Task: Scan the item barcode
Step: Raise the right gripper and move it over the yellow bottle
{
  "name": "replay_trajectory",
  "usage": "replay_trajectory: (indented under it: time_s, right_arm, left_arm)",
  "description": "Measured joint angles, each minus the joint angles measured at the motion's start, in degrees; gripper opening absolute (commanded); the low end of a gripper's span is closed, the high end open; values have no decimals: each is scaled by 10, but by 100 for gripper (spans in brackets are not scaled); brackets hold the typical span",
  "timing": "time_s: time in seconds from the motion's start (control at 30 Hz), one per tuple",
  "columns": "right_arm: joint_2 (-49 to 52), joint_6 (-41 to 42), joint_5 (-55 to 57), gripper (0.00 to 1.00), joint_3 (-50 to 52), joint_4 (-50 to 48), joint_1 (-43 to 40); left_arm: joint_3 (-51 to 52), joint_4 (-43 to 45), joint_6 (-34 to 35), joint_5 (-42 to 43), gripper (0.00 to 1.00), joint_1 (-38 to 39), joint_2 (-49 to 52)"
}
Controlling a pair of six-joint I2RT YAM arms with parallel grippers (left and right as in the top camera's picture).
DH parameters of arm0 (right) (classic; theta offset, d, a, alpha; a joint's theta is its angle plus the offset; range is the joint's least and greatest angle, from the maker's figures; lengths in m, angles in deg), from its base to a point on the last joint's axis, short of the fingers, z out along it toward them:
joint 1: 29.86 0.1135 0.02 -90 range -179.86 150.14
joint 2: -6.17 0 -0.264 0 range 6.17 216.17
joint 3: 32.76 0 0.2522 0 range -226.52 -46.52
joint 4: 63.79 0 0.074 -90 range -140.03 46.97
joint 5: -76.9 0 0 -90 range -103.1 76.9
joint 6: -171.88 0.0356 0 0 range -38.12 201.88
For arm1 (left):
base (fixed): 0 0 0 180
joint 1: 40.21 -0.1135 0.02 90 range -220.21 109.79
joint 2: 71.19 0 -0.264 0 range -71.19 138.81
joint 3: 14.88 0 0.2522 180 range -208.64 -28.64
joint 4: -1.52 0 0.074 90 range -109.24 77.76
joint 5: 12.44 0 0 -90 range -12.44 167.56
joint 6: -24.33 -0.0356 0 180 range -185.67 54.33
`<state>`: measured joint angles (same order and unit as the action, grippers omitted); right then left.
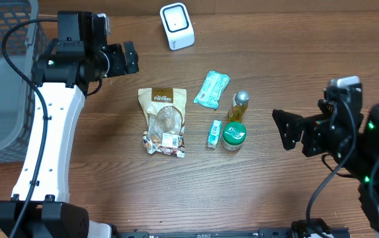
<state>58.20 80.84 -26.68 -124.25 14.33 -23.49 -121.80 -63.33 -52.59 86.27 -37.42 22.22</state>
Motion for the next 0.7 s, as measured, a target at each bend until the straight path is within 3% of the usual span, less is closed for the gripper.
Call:
replay_trajectory:
  time_s: [0.5,0.7]
  right_arm:
    - [69,29,-66,98,-16,47,0]
    - [179,59,-71,99,-208,207,0]
  left_arm:
    - [0,0,0,0,100,0,0]
    - [0,0,0,0,100,0,0]
